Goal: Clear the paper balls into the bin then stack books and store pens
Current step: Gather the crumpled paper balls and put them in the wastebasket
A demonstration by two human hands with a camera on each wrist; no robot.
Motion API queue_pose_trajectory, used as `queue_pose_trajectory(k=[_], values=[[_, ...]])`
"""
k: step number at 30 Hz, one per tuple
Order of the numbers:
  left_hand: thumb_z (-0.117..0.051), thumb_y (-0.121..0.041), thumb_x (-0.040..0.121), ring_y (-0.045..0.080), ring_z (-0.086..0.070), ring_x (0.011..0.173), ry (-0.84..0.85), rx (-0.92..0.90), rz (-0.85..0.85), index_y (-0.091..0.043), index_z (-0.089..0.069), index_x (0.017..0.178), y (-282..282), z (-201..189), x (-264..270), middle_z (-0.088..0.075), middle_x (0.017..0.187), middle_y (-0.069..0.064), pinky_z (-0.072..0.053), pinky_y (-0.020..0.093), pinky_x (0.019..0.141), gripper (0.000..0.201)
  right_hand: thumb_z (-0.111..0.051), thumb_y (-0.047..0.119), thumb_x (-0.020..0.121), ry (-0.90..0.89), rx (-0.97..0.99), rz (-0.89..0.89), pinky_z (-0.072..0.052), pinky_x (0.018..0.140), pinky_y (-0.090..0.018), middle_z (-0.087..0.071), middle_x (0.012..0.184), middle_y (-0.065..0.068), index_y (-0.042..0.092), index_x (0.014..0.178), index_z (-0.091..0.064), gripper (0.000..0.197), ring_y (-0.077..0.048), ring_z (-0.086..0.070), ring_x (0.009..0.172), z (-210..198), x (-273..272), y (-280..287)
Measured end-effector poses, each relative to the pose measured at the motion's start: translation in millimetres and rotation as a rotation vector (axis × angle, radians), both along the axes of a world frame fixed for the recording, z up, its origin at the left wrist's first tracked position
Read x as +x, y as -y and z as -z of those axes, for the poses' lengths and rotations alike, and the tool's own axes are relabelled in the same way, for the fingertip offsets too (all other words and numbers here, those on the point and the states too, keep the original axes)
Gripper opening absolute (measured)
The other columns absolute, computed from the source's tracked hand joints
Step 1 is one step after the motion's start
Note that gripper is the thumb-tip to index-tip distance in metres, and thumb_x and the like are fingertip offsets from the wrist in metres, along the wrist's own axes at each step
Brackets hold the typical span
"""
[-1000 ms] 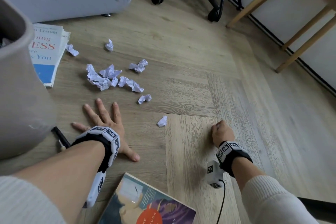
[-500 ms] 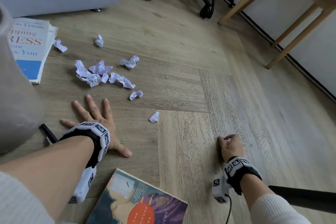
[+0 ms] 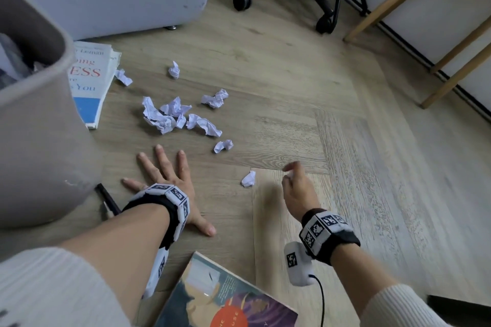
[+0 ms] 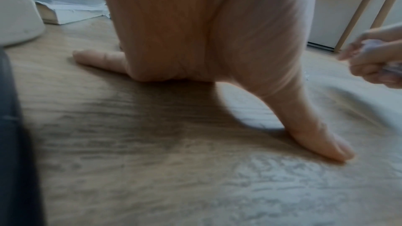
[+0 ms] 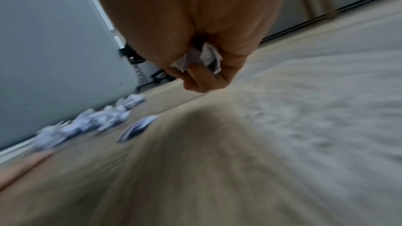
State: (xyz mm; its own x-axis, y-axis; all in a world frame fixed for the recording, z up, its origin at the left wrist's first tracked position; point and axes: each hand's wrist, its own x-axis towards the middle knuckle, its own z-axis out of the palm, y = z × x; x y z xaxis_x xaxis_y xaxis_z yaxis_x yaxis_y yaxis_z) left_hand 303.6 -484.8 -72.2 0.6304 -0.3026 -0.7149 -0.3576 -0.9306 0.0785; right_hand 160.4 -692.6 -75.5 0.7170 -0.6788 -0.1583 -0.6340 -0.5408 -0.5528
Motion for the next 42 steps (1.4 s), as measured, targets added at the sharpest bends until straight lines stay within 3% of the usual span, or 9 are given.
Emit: queue_pose_trajectory(k=[4, 9, 15, 18, 22, 29, 34, 37, 42], values=[[-0.075, -0.081, 0.012, 0.056, 0.037, 0.128, 0.022, -0.026, -0.004, -0.016, 0.041, 0.138, 0.5, 5.1, -0.3, 0.054, 0.133, 0.028, -0.006, 0.083, 0.095, 0.184, -0.046, 0.042, 0.096, -0.183, -0.146, -0.176, -0.043, 0.064, -0.035, -0.057, 0.087, -0.002, 0.013, 0.107, -0.044, 0.031, -0.025, -0.058, 0.078, 6.1, 38.2, -36.7], [-0.071, -0.085, 0.022, 0.059, 0.038, 0.125, 0.078, -0.044, 0.009, -0.015, 0.041, 0.136, -0.4, 16.6, -2.5, 0.051, 0.135, 0.03, -0.002, 0.084, 0.091, 0.174, -0.025, 0.026, 0.1, -0.301, -0.465, -0.342, -0.036, 0.058, -0.033, -0.061, 0.095, -0.011, 0.01, 0.1, -0.05, 0.029, -0.031, -0.063, 0.078, 27.7, 46.6, -44.1], [-0.052, -0.076, 0.069, 0.036, -0.045, 0.115, 0.505, -0.417, -0.218, -0.009, -0.037, 0.129, 22.2, -13.0, 26.4, -0.039, 0.134, 0.018, -0.033, 0.048, 0.094, 0.092, -0.023, 0.006, 0.095, -0.447, -0.445, -0.175, -0.042, 0.071, -0.031, -0.055, 0.111, -0.007, 0.012, 0.109, -0.048, 0.029, -0.024, -0.06, 0.101, 28.4, 79.8, -44.2], [-0.052, -0.085, 0.061, 0.038, -0.027, 0.134, 0.547, -0.379, -0.216, -0.006, -0.017, 0.145, 19.9, -8.5, 53.6, -0.016, 0.151, 0.023, -0.025, 0.056, 0.105, 0.12, -0.024, 0.0, 0.083, -0.575, -0.521, -0.192, -0.042, 0.069, -0.033, -0.054, 0.103, -0.008, 0.009, 0.108, -0.059, 0.044, -0.027, -0.053, 0.093, 36.4, 89.0, -56.5], [-0.048, -0.097, 0.043, 0.042, 0.0, 0.145, 0.501, -0.409, -0.251, -0.01, 0.004, 0.151, 17.6, 9.2, 91.4, 0.009, 0.156, 0.025, -0.017, 0.062, 0.112, 0.148, -0.059, 0.002, 0.073, -0.459, -0.51, -0.092, -0.047, 0.055, -0.04, -0.052, 0.072, -0.016, 0.004, 0.075, -0.059, 0.003, -0.033, -0.052, 0.063, 44.0, 88.5, -55.1], [-0.049, -0.099, 0.034, 0.038, 0.001, 0.145, 0.368, -0.594, 0.058, -0.047, 0.012, 0.147, 59.4, 25.1, 104.7, 0.016, 0.155, 0.02, -0.012, 0.065, 0.111, 0.139, -0.043, 0.026, 0.092, -0.382, -0.327, 0.109, -0.046, 0.074, -0.04, -0.05, 0.099, -0.009, 0.014, 0.093, -0.048, 0.013, -0.03, -0.055, 0.091, 43.2, 87.4, -57.4], [-0.047, -0.075, 0.068, 0.037, -0.023, 0.138, 0.454, -0.618, 0.35, -0.036, -0.046, 0.121, 83.9, 48.8, 79.4, -0.037, 0.14, 0.012, -0.022, 0.073, 0.101, 0.065, -0.048, 0.024, 0.087, -0.364, -0.278, 0.112, -0.046, 0.069, -0.04, -0.05, 0.095, -0.01, 0.013, 0.087, -0.048, 0.012, -0.033, -0.055, 0.087, 41.4, 87.5, -54.8], [-0.045, -0.055, 0.082, 0.034, -0.051, 0.103, 0.568, -0.694, 0.33, -0.026, -0.05, 0.101, 95.1, 50.8, 80.4, -0.055, 0.111, 0.01, -0.045, 0.055, 0.085, 0.035, -0.056, 0.022, 0.078, -0.328, -0.261, 0.086, -0.047, 0.057, -0.038, -0.051, 0.084, -0.011, 0.012, 0.078, -0.048, 0.013, -0.034, -0.057, 0.074, 38.8, 89.3, -54.6], [-0.066, -0.02, 0.078, 0.03, -0.055, 0.068, 0.528, -0.641, 0.306, -0.015, -0.052, 0.073, 103.6, 41.0, 96.4, -0.051, 0.079, 0.009, -0.041, 0.036, 0.049, 0.015, -0.048, 0.03, 0.084, -0.409, -0.221, 0.095, -0.046, 0.067, -0.039, -0.049, 0.095, -0.009, 0.013, 0.087, -0.049, 0.017, -0.032, -0.056, 0.088, 35.5, 90.5, -52.8]])
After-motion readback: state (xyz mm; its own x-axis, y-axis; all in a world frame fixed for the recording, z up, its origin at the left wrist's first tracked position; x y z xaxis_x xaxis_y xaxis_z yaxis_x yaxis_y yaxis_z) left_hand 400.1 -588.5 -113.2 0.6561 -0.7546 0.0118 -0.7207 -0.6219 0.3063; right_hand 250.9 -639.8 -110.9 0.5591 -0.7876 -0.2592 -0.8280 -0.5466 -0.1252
